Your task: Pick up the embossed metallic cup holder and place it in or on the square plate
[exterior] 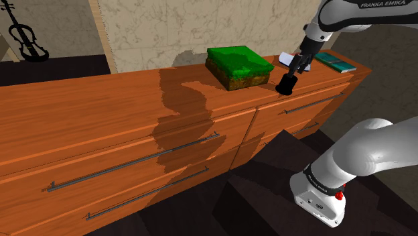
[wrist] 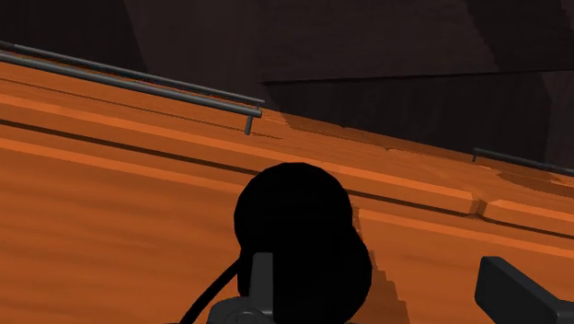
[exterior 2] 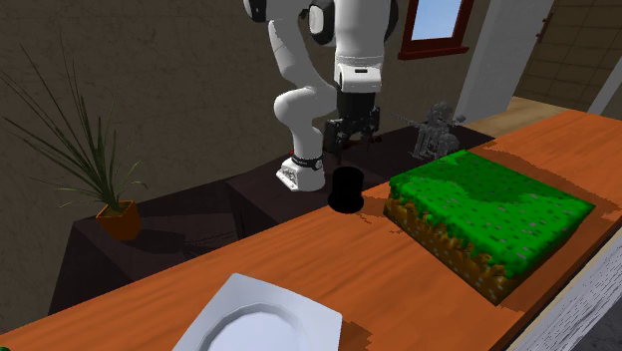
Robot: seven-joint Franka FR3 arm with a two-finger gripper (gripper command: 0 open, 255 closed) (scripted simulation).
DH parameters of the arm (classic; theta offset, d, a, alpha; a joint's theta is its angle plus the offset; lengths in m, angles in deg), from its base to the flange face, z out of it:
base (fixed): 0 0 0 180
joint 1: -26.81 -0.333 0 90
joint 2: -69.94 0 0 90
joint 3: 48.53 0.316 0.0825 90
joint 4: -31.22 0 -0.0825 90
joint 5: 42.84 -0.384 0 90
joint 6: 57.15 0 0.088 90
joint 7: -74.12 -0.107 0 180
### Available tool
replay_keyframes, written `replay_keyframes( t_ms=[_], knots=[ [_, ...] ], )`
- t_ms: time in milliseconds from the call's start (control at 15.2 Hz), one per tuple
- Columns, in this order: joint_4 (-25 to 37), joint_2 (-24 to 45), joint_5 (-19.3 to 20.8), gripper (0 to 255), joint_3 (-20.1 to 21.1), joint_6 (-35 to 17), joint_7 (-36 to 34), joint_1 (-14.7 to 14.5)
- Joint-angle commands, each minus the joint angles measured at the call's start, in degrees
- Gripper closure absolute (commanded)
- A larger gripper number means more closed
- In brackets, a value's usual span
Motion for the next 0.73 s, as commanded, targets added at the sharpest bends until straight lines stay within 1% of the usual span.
replay_keyframes(
  t_ms=[0, 66, 528, 660],
  knots=[
    [1.0, 2.9, 0.9, 0, -2.1, -2.1, 2.4, 0.4],
    [1.1, 3.2, 1.0, 0, -2.3, -2.2, 2.6, 0.5],
    [-3.5, 4.9, 1.4, 0, -3.4, -8.5, 2.7, 0.6],
    [-3.5, 4.9, 1.4, 0, -3.4, -8.5, 2.7, 0.6]
  ],
)
